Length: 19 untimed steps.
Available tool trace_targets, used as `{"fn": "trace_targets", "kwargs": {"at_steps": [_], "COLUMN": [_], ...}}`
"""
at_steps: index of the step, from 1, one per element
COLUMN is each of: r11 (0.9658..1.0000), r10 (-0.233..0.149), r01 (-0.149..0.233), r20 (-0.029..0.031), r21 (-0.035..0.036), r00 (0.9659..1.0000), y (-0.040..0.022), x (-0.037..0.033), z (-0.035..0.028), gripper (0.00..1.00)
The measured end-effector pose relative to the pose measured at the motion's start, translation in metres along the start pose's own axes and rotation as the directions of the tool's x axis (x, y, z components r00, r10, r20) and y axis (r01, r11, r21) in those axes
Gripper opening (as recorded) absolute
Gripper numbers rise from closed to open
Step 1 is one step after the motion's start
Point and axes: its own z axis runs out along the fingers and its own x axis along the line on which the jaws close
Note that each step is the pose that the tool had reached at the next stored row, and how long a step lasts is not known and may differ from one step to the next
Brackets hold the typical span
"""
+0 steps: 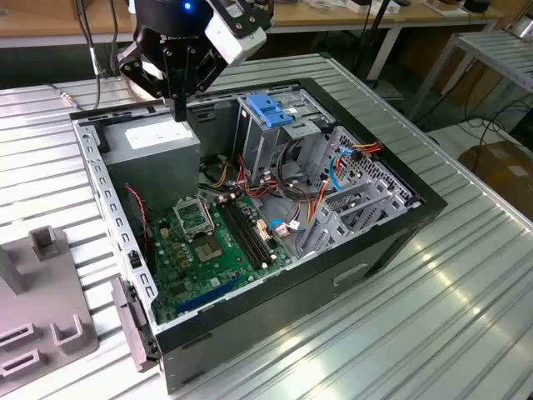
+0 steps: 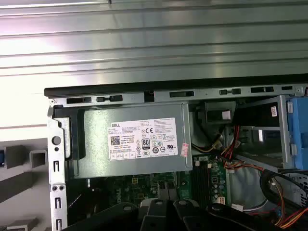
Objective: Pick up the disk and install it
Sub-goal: 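Reach for the disk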
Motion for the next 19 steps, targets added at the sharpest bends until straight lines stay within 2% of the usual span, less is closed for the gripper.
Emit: {"fn": "trace_targets", "kwargs": {"at_steps": [19], "r11": [1.0000], "r10": [0.000], "r01": [0.000], "r20": [0.0000], "r21": [0.0001], "r00": [1.0000], "y": [-0.0005], "x": [0.0064], "z": [-0.0002], "gripper": [0.10]}}
